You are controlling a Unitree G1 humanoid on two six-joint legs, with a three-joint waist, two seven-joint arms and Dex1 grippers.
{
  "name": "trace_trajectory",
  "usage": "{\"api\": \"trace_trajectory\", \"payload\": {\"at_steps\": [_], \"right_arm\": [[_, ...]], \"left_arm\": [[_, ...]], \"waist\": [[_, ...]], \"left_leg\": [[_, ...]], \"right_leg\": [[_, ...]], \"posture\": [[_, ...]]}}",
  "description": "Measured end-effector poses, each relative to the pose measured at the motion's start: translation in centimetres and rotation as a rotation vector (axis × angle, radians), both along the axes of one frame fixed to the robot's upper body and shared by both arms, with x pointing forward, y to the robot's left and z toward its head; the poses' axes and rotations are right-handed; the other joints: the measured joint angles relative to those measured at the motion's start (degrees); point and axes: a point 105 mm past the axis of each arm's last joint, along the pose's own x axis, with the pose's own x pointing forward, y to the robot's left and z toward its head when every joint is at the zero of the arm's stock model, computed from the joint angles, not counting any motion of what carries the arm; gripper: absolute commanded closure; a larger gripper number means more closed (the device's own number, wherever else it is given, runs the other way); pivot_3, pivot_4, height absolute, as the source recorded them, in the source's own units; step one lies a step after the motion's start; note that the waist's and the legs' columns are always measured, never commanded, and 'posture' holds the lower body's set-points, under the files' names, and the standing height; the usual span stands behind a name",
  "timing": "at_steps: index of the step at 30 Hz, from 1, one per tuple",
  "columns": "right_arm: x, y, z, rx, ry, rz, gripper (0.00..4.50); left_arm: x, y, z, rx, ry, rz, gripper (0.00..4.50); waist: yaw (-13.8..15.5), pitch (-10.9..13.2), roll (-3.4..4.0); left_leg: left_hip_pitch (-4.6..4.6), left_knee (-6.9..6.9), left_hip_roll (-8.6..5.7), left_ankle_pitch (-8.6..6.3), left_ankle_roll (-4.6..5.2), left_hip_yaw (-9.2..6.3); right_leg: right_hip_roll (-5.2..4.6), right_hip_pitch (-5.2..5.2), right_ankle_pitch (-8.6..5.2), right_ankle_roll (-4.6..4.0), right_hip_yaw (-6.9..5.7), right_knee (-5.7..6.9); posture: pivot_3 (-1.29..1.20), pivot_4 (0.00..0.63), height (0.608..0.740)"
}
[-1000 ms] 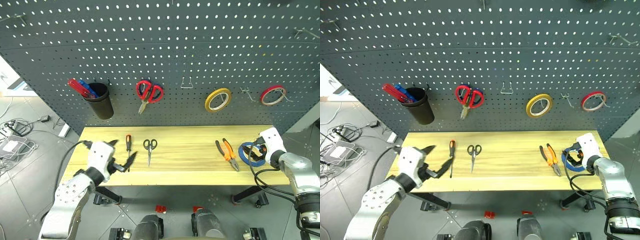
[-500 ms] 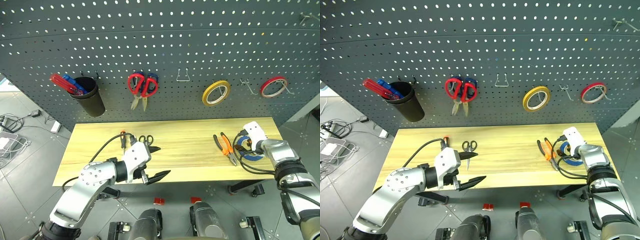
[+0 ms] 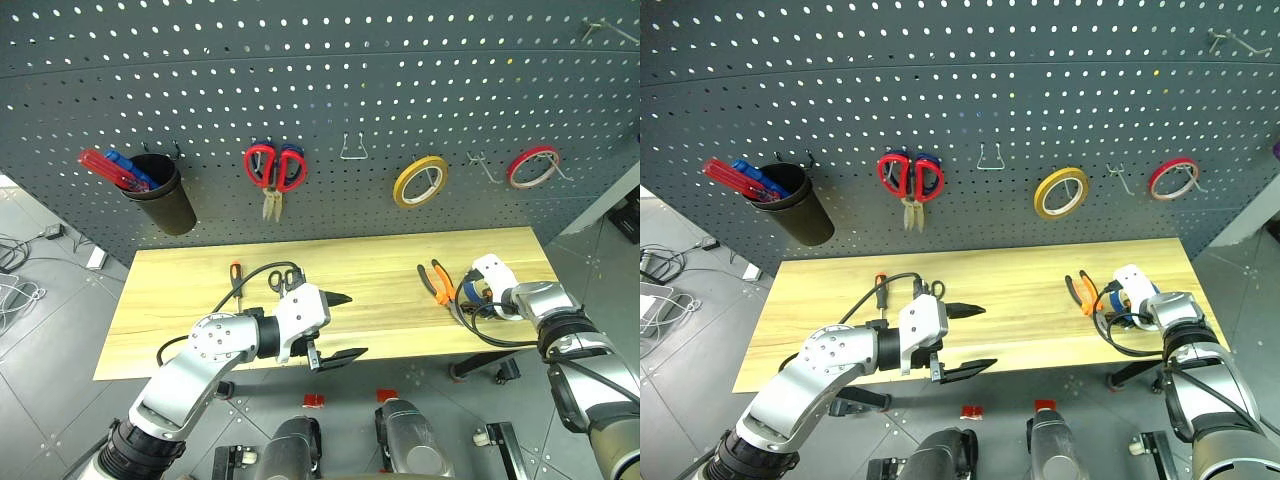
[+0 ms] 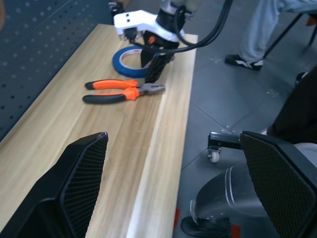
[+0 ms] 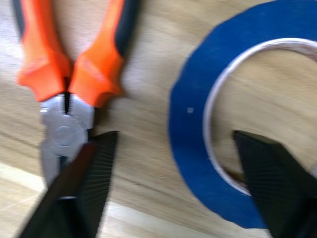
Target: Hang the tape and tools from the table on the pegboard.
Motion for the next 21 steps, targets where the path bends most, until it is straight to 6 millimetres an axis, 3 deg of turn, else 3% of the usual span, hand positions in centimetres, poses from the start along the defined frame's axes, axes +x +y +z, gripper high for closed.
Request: {"api": "trace_trajectory", "payload": {"at_steps": [6,11,15,18,21], "right_arm": [[0.0,0.3,-0.5,-0.011,0.018,-0.003,3.79],[0.1,-0.4,-0.4,-0.078,-0.086,-0.004,3.82],[-1.5,-0.5,0.5,-0.182,-0.253,0.046,3.82],[-2.6,1.1,3.5,-0.255,-0.445,0.094,3.82],[-3.2,4.4,7.1,-0.269,-0.649,0.141,3.82]], "left_arm": [[0.2,-0.4,-0.3,0.002,0.022,-0.031,0.0],[0.6,-0.9,0.2,-0.031,0.009,-0.019,0.0],[1.6,-0.6,0.9,-0.061,-0.025,0.048,0.0],[2.3,-0.7,1.8,-0.098,-0.053,0.077,0.0],[3.0,-1.1,2.8,-0.128,-0.084,0.086,0.0]], "waist": [[0.0,-0.1,-0.21],[0.1,-0.2,-0.39],[0.6,-0.1,-0.23],[0.1,-0.1,-0.09],[-0.6,-0.1,-0.1]], "left_leg": [[0.04,0.04,0.03,0.0,0.0,0.06],[0.0,0.07,0.0,0.0,0.0,0.11],[-0.25,0.07,-0.03,0.03,-0.06,0.21],[-0.64,0.05,0.01,0.13,-0.22,0.4],[-0.67,0.06,0.16,0.18,-0.32,0.44]], "right_leg": [[0.05,-0.01,0.13,0.03,0.12,-0.02],[0.06,-0.02,0.31,0.16,0.23,-0.13],[0.03,-0.36,0.33,0.22,0.34,-0.04],[0.07,-0.89,0.34,0.25,0.55,0.14],[0.26,-0.98,0.38,0.3,0.63,0.17]], "posture": [[-0.31,0.212,0.74],[-0.32,0.21,0.74],[-0.33,0.203,0.74],[-0.34,0.198,0.74],[-0.35,0.19,0.74]]}}
